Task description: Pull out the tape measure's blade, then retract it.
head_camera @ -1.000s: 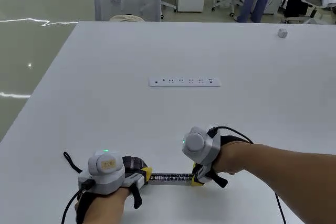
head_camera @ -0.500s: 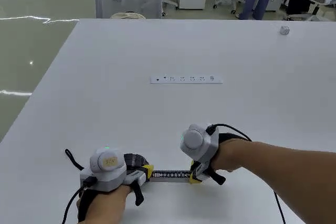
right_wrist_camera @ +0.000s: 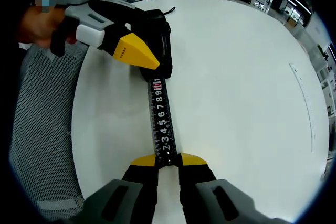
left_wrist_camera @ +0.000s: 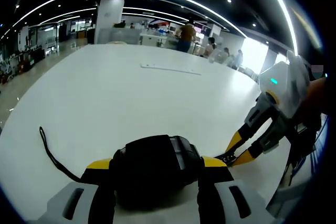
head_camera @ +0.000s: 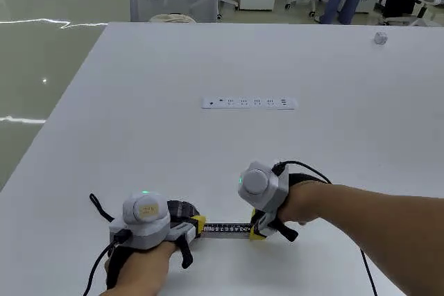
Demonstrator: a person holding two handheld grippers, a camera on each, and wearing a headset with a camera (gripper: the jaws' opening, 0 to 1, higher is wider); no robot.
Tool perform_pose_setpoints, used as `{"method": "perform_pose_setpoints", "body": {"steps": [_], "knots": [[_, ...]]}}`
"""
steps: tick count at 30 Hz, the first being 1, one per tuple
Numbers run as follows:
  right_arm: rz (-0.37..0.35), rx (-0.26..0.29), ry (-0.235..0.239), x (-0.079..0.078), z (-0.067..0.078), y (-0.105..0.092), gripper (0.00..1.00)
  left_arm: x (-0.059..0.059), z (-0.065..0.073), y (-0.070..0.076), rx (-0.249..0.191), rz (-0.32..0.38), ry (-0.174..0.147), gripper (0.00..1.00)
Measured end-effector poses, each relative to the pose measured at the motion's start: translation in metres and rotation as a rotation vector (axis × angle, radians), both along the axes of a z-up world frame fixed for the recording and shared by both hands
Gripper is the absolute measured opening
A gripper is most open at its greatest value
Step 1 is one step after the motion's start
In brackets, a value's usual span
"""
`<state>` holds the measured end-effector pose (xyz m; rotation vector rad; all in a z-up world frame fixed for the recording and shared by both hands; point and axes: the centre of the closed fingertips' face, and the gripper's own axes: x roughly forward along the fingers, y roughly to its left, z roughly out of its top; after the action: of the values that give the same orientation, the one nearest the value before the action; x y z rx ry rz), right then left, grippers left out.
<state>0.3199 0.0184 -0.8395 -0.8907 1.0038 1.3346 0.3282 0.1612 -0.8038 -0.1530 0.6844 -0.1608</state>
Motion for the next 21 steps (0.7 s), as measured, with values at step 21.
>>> {"method": "perform_pose_setpoints", "body": {"steps": [21], "knots": [[-0.003,0.015,-0.003,-0.002,0.001,0.015,0.14,0.000,0.000,0.000,-0.001,-0.001,-0.002,0.60]]}}
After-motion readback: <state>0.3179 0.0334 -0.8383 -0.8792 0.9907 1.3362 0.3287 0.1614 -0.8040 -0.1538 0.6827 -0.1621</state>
